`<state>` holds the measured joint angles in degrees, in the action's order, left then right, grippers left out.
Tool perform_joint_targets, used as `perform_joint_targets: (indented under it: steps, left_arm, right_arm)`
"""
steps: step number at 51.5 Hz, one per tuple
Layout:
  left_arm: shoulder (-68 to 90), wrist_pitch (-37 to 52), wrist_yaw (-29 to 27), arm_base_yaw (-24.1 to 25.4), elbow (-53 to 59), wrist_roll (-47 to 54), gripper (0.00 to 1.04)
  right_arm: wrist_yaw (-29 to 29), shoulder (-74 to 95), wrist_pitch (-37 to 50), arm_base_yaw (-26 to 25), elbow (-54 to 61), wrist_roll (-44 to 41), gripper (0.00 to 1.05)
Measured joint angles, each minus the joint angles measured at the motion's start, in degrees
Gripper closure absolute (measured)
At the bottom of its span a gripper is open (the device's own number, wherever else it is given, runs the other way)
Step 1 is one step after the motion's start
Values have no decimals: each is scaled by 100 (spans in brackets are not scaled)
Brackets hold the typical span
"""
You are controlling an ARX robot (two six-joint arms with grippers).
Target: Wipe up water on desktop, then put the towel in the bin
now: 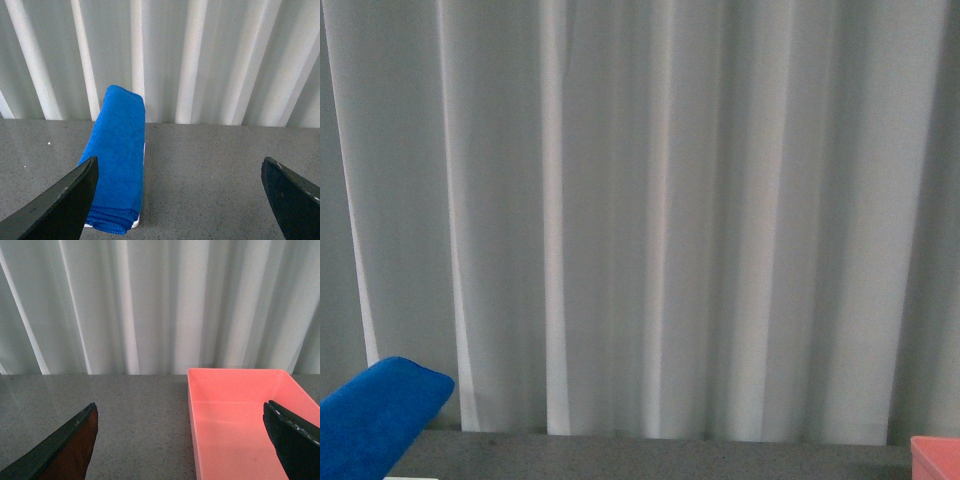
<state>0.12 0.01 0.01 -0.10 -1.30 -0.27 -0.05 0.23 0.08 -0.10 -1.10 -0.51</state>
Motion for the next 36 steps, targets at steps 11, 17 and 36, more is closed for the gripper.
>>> perform_joint_targets:
  steps: [11, 17, 36]
  left_arm:
    - [0, 0, 0, 0, 0, 0, 7]
    - [0, 0, 0, 0, 0, 0, 7]
    - [0, 0, 0, 0, 0, 0, 7]
  right_arm:
    - [0, 0, 0, 0, 0, 0, 7]
    - [0, 0, 0, 0, 0, 0, 7]
    - [0, 0, 0, 0, 0, -2, 7]
